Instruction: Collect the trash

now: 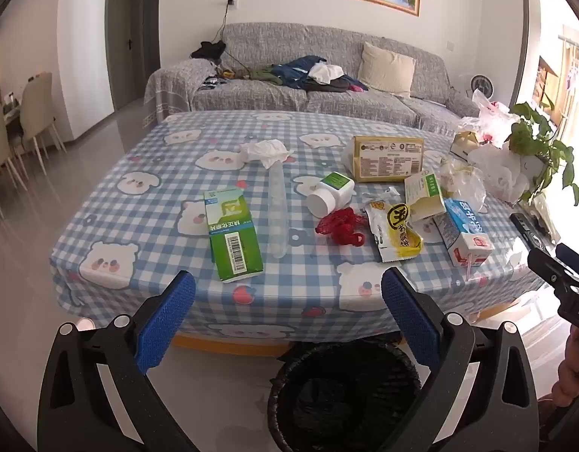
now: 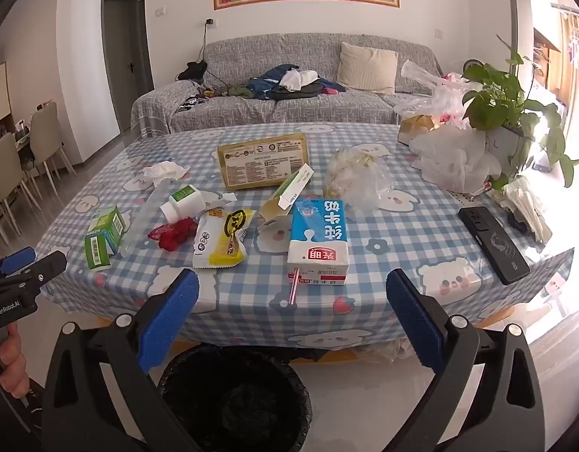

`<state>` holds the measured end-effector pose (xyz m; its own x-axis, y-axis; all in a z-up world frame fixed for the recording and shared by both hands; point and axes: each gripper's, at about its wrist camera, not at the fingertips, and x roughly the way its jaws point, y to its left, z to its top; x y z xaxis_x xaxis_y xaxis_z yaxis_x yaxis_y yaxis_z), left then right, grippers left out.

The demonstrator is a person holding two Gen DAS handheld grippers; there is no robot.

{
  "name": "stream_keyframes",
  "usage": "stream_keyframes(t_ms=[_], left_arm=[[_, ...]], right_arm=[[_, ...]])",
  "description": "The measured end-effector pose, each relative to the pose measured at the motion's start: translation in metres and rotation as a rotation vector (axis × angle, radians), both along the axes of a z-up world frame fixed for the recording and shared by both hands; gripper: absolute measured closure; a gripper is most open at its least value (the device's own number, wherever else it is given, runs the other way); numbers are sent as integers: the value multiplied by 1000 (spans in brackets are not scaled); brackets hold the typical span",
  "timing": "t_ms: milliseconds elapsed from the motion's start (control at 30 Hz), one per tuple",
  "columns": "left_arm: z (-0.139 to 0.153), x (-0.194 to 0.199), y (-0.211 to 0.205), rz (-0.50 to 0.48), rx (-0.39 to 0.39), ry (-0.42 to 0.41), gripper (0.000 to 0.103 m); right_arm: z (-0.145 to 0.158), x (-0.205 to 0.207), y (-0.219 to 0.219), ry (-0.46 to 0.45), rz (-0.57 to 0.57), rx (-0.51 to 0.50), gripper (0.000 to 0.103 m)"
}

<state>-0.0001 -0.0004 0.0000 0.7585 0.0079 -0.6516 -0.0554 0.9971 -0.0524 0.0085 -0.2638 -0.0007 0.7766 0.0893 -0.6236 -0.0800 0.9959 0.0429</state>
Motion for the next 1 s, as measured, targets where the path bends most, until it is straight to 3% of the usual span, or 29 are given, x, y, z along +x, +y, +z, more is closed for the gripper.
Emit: stream_keyframes(t_ms=[1000], left_arm=[[-11,8,0,-3,22,39,6]], right_arm=[[-14,8,3,53,-9,4,8]])
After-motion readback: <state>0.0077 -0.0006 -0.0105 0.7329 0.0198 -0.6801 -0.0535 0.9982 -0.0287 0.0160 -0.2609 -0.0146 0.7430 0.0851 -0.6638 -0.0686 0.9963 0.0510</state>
